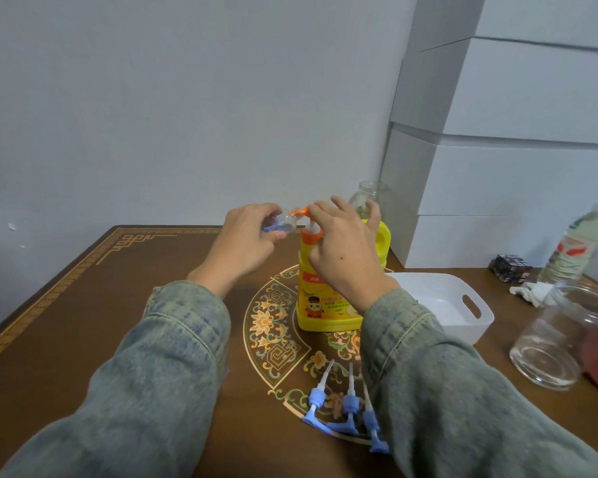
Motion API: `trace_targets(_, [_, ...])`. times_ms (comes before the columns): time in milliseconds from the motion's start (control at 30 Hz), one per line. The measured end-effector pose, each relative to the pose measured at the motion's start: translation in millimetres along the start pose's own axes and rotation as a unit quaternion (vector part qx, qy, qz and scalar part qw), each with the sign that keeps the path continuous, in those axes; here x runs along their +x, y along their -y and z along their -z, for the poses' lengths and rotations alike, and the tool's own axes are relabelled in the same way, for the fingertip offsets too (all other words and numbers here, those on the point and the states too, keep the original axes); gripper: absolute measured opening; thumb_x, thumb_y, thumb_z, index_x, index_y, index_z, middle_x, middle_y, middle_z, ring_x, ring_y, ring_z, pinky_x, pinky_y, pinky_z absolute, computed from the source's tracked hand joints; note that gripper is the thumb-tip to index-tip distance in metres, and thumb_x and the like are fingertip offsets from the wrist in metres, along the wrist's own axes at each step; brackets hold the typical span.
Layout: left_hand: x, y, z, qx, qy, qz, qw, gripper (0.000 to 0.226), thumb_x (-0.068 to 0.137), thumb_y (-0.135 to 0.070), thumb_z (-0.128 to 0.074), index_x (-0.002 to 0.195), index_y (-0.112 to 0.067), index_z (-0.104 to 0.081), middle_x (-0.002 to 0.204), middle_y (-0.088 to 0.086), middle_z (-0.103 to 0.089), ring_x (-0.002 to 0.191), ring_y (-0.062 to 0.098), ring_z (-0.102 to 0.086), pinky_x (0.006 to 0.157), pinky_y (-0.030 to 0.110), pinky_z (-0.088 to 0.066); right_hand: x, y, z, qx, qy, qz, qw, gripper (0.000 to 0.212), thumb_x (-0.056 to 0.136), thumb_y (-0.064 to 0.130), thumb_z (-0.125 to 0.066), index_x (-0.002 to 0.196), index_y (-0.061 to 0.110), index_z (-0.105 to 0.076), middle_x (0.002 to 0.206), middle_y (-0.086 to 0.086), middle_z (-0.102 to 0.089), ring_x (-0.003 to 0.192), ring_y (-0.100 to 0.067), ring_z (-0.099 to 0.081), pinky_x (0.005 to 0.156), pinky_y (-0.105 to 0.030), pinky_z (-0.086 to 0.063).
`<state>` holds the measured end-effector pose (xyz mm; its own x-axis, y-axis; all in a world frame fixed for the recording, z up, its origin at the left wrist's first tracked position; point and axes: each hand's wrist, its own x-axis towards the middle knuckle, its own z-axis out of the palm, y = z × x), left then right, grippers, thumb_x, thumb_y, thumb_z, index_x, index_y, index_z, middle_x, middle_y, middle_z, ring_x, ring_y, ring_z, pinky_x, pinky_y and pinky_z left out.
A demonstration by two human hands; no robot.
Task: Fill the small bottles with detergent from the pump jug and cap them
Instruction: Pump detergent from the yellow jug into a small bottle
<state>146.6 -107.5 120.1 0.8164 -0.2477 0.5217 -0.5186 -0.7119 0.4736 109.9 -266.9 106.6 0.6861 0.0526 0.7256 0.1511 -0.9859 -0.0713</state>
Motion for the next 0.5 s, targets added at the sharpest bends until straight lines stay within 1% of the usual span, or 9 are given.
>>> trace_targets(33, [0.5, -1.1, 0.5, 0.001, -0.002, -0.001, 1.000, 0.037, 0.085, -0.018, -0.069, 0.120, -0.010, -0.063, 0.114, 0.010, -0.069, 0.107, 0.024, -0.061, 0.091, 0.028, -0.041, 1.2, 0.0, 0.5, 0.000, -0.002, -0.001, 1.000, 0.034, 0.079, 0.016, -0.056, 0.112, 0.024, -0.061, 0.113, 0.009, -0.066, 0.123, -0.020, -0.051, 0.109, -0.051, -0.011])
trace_targets(100, [-2.4, -1.2, -1.6, 0.003, -0.001, 0.002, 1.000, 0.035, 0.085, -0.018, -0.069, 0.119, -0.011, -0.064, 0.113, 0.009, -0.069, 0.106, 0.024, -0.061, 0.088, 0.026, -0.040, -1.0, 1.7, -1.4, 0.000, 0.009, -0.005, 1.000, 0.032, 0.079, 0.015, -0.055, 0.110, 0.024, -0.061, 0.110, 0.009, -0.065, 0.119, -0.019, -0.053, 0.111, -0.051, -0.009])
trace_targets(167, [-6.8, 0.4, -5.8, 0.002, 0.001, 0.006, 1.000, 0.035, 0.085, -0.018, -0.068, 0.119, -0.011, -0.063, 0.112, 0.009, -0.069, 0.106, 0.024, -0.061, 0.087, 0.025, -0.039, -4.8, 3.5, -4.6, -0.001, 0.027, -0.003, 1.000, 0.036, 0.074, 0.013, -0.055, 0.108, 0.023, -0.060, 0.107, 0.009, -0.064, 0.115, -0.018, -0.054, 0.112, -0.052, -0.008])
trace_targets(233, [-8.4, -0.6, -5.4, 0.001, 0.001, 0.006, 1.000, 0.037, 0.086, -0.018, -0.068, 0.121, -0.010, -0.062, 0.115, 0.009, -0.069, 0.108, 0.024, -0.061, 0.089, 0.027, -0.040, -4.5, 3.6, -4.7, -0.013, 0.032, 0.004, 0.999, 0.039, 0.072, 0.014, -0.055, 0.110, 0.023, -0.060, 0.109, 0.009, -0.064, 0.118, -0.018, -0.053, 0.113, -0.054, -0.006])
trace_targets(300, [-4.8, -2.7, -1.7, 0.002, -0.004, 0.003, 1.000, 0.038, 0.086, -0.018, -0.068, 0.122, -0.010, -0.062, 0.116, 0.010, -0.068, 0.109, 0.024, -0.060, 0.091, 0.028, -0.041, 0.5, 2.0, -0.7, -0.020, 0.024, 0.009, 0.999, 0.037, 0.076, 0.017, -0.056, 0.112, 0.024, -0.061, 0.112, 0.008, -0.065, 0.124, -0.021, -0.050, 0.113, -0.055, -0.004])
trace_targets(367, [-1.6, -4.4, 0.8, 0.004, -0.004, 0.003, 1.000, 0.038, 0.086, -0.018, -0.067, 0.122, -0.010, -0.062, 0.116, 0.010, -0.067, 0.109, 0.025, -0.060, 0.091, 0.029, -0.040, 3.8, 0.6, 2.1, -0.017, 0.020, 0.005, 1.000, 0.035, 0.079, 0.017, -0.057, 0.113, 0.023, -0.062, 0.114, 0.008, -0.066, 0.126, -0.022, -0.050, 0.112, -0.056, -0.003])
trace_targets(500, [-6.0, -1.6, -4.7, 0.005, -0.001, 0.010, 1.000, 0.035, 0.086, -0.018, -0.067, 0.120, -0.011, -0.062, 0.114, 0.010, -0.068, 0.106, 0.023, -0.060, 0.084, 0.023, -0.037, -4.8, 3.4, -3.4, -0.004, 0.029, -0.004, 1.000, 0.039, 0.073, 0.012, -0.054, 0.110, 0.023, -0.060, 0.108, 0.009, -0.064, 0.113, -0.018, -0.056, 0.113, -0.053, -0.006])
